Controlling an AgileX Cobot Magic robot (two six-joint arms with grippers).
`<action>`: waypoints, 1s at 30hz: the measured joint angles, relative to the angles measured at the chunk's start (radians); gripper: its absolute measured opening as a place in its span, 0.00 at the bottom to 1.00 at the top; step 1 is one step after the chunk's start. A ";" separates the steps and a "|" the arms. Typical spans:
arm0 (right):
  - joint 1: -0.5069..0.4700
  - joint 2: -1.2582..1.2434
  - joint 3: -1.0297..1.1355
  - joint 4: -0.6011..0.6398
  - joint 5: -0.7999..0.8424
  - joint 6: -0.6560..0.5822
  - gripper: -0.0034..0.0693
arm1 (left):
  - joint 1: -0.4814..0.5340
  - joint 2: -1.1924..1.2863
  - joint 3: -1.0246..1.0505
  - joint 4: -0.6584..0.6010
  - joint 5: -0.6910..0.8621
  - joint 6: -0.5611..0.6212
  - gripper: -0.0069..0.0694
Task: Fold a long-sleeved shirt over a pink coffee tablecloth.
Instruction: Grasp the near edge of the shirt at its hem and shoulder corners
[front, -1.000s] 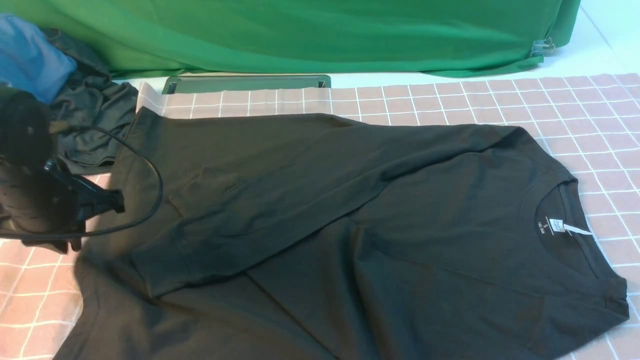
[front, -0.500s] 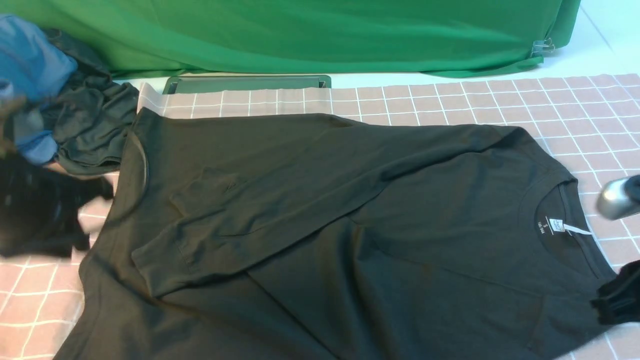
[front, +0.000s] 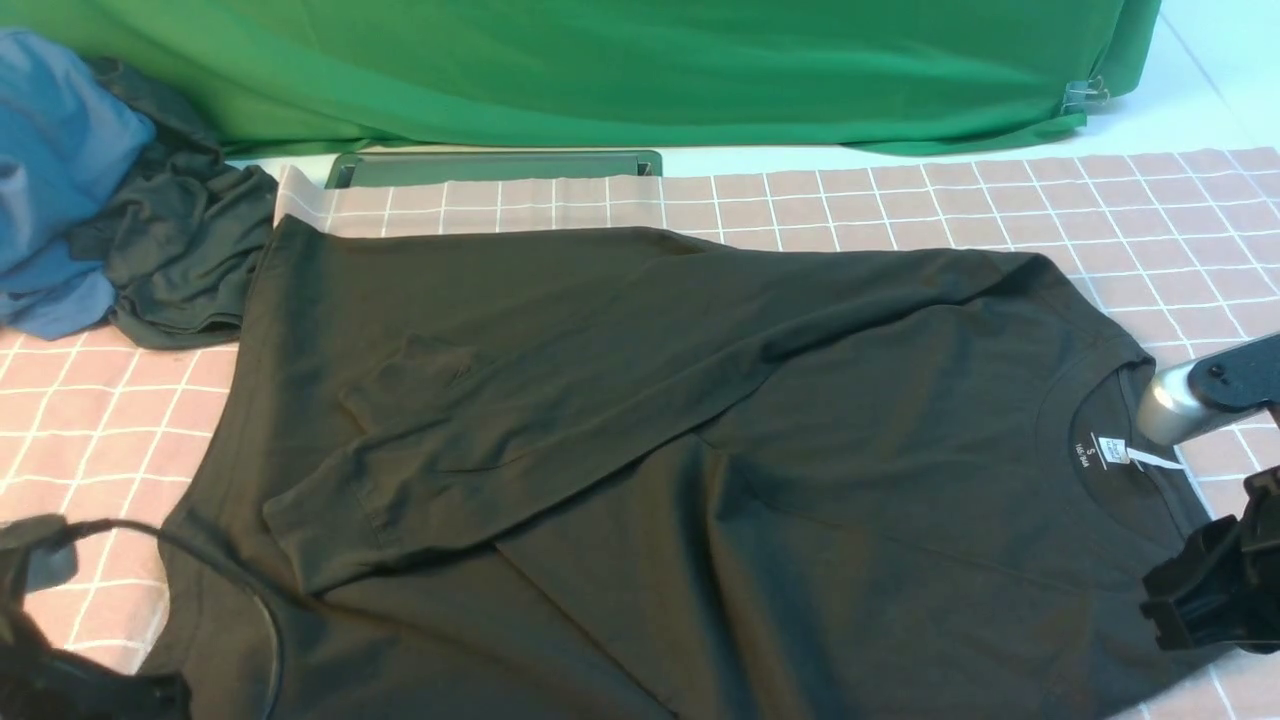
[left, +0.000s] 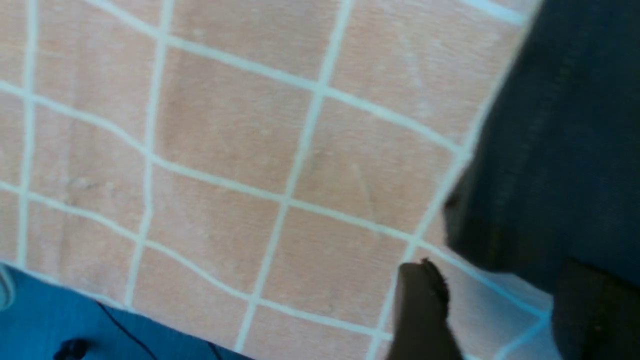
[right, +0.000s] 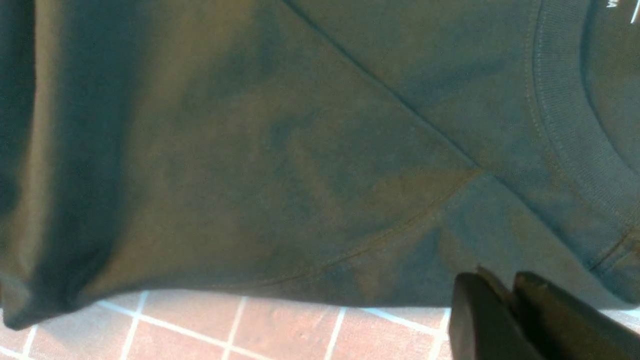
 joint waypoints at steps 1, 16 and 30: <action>0.000 0.000 0.000 0.000 0.000 -0.001 0.22 | 0.000 0.000 0.003 0.014 -0.011 -0.010 0.65; 0.000 0.000 0.000 0.000 -0.001 -0.003 0.22 | 0.000 0.117 0.003 0.025 -0.097 -0.026 0.65; 0.000 0.000 0.000 0.107 0.123 -0.235 0.25 | 0.000 0.202 -0.066 -0.032 -0.042 -0.017 0.13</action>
